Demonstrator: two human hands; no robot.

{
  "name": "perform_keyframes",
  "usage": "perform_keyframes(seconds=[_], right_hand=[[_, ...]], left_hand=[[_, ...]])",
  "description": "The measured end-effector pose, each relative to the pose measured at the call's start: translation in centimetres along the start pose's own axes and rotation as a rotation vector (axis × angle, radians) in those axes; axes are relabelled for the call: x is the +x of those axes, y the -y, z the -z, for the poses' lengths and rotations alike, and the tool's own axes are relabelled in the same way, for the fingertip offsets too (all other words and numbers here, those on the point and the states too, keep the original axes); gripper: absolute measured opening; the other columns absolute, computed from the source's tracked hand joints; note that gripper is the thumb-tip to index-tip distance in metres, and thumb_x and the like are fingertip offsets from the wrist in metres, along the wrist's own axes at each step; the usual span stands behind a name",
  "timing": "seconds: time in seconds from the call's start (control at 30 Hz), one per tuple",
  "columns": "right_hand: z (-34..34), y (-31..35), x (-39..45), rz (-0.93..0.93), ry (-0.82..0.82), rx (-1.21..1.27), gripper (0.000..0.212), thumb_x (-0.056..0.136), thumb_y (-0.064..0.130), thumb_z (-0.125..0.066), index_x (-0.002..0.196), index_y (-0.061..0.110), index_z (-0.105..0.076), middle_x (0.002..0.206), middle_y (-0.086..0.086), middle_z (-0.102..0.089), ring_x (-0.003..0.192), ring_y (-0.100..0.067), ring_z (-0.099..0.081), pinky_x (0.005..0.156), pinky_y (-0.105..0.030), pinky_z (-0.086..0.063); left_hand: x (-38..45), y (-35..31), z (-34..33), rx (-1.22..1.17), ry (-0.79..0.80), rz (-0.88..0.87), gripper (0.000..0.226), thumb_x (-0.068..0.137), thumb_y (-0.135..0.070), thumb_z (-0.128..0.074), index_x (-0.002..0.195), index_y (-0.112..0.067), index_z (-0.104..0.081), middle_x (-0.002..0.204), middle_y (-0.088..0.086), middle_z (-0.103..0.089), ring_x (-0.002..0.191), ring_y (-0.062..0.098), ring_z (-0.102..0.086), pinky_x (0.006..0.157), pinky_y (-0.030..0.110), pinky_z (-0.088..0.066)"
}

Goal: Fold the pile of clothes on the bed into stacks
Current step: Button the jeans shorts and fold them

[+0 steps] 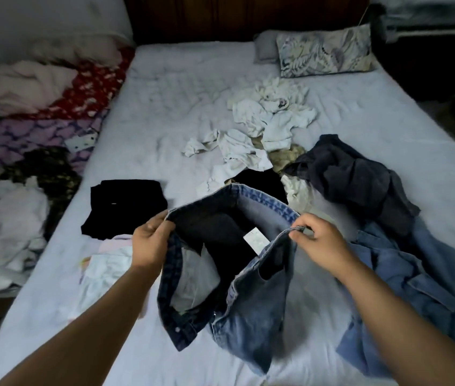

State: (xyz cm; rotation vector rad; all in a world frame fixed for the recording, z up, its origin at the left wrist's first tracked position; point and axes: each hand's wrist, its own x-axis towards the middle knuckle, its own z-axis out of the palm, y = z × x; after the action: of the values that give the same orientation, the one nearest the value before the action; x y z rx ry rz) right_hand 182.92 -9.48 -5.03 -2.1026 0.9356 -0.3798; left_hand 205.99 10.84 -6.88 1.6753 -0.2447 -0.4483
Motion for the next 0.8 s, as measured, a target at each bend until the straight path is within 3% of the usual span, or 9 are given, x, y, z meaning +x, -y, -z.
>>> perform_keyframes(seconds=[0.07, 0.13, 0.23, 0.3, 0.37, 0.43, 0.57, 0.67, 0.8], right_hand=[[1.2, 1.3, 0.1, -0.007, -0.005, 0.02, 0.01, 0.083, 0.012, -0.067, 0.079, 0.009, -0.059, 0.072, -0.002, -0.059, 0.069, -0.021, -0.054, 0.059, -0.023, -0.037], [2.5, 2.6, 0.1, -0.013, -0.033, 0.039, 0.02, 0.082, 0.016, -0.07, 0.074, 0.008, -0.054, 0.061, 0.003, -0.048, 0.059, -0.012, -0.043, 0.054, -0.025, -0.033], [4.8, 4.3, 0.3, 0.006, -0.1, 0.107, 0.031, 0.079, 0.017, -0.074, 0.065, 0.013, -0.046, 0.058, 0.004, -0.04, 0.056, -0.01, -0.036, 0.056, -0.031, -0.029], [6.0, 5.5, 0.1, 0.045, -0.108, 0.126, 0.033, 0.079, 0.015, -0.074, 0.065, 0.013, -0.044, 0.059, 0.004, -0.038, 0.058, -0.011, -0.035, 0.057, -0.031, -0.028], [6.8, 6.2, 0.0, 0.087, -0.107, 0.118, 0.033, 0.08, 0.015, -0.073, 0.068, 0.01, -0.043, 0.06, 0.003, -0.036, 0.059, -0.011, -0.034, 0.056, -0.03, -0.027], [7.4, 6.8, -0.3, 0.103, -0.112, 0.145, 0.033, 0.081, 0.016, -0.073, 0.068, 0.014, -0.042, 0.061, 0.004, -0.036, 0.059, -0.01, -0.034, 0.056, -0.03, -0.027], [8.3, 7.7, -0.5, 0.098, -0.086, 0.192, 0.033, 0.08, 0.017, -0.073, 0.067, 0.017, -0.043, 0.06, 0.005, -0.038, 0.06, -0.012, -0.037, 0.059, -0.031, -0.029], [8.5, 7.9, -0.3, 0.046, -0.03, 0.175, 0.034, 0.078, 0.017, -0.074, 0.064, 0.017, -0.043, 0.056, 0.005, -0.039, 0.057, -0.013, -0.039, 0.06, -0.03, -0.029], [7.4, 7.2, 1.0, -0.076, 0.026, 0.085, 0.033, 0.077, 0.021, -0.075, 0.067, 0.013, -0.045, 0.061, -0.002, -0.041, 0.06, -0.015, -0.04, 0.061, -0.029, -0.028]], left_hand=[[-0.7, -1.6, 0.6, -0.156, -0.012, 0.006, 0.019, 0.068, -0.016, -0.063, 0.063, -0.008, -0.046, 0.067, 0.011, -0.04, 0.064, 0.021, -0.035, 0.06, 0.032, -0.031], [-1.3, -3.3, 1.3, -0.194, -0.055, -0.053, 0.03, 0.076, -0.016, -0.062, 0.058, -0.014, -0.038, 0.065, 0.007, -0.03, 0.062, 0.019, -0.027, 0.058, 0.032, -0.024], [-2.0, -5.6, 2.5, 0.002, -0.091, -0.254, 0.042, 0.095, -0.024, -0.054, 0.062, -0.015, -0.031, 0.061, 0.005, -0.024, 0.058, 0.015, -0.026, 0.056, 0.032, -0.023], [-2.3, -6.7, 3.5, 0.159, -0.09, -0.378, 0.046, 0.096, -0.032, -0.051, 0.06, -0.017, -0.026, 0.058, -0.001, -0.026, 0.052, 0.007, -0.025, 0.054, 0.033, -0.026], [-2.6, -7.5, 4.4, 0.227, -0.031, -0.447, 0.037, 0.086, -0.043, -0.053, 0.061, -0.021, -0.037, 0.061, -0.004, -0.036, 0.054, 0.005, -0.034, 0.057, 0.03, -0.033], [-2.9, -7.6, 5.0, 0.317, 0.034, -0.5, 0.023, 0.069, -0.043, -0.054, 0.074, -0.021, -0.048, 0.076, -0.001, -0.047, 0.066, 0.005, -0.045, 0.064, 0.024, -0.038], [-3.7, -7.0, 5.7, 0.548, 0.061, -0.649, 0.04, 0.06, -0.035, -0.071, 0.088, -0.016, -0.049, 0.091, 0.002, -0.044, 0.079, 0.003, -0.04, 0.073, 0.012, -0.034], [-4.0, -6.7, 5.6, 0.637, 0.001, -0.625, 0.05, 0.056, -0.028, -0.09, 0.083, -0.017, -0.049, 0.089, 0.0, -0.046, 0.079, 0.009, -0.044, 0.07, 0.018, -0.035], [-3.6, -6.3, 4.5, 0.729, 0.004, -0.44, 0.05, 0.059, -0.037, -0.088, 0.086, -0.018, -0.049, 0.093, 0.0, -0.049, 0.081, 0.017, -0.049, 0.069, 0.028, -0.038]])
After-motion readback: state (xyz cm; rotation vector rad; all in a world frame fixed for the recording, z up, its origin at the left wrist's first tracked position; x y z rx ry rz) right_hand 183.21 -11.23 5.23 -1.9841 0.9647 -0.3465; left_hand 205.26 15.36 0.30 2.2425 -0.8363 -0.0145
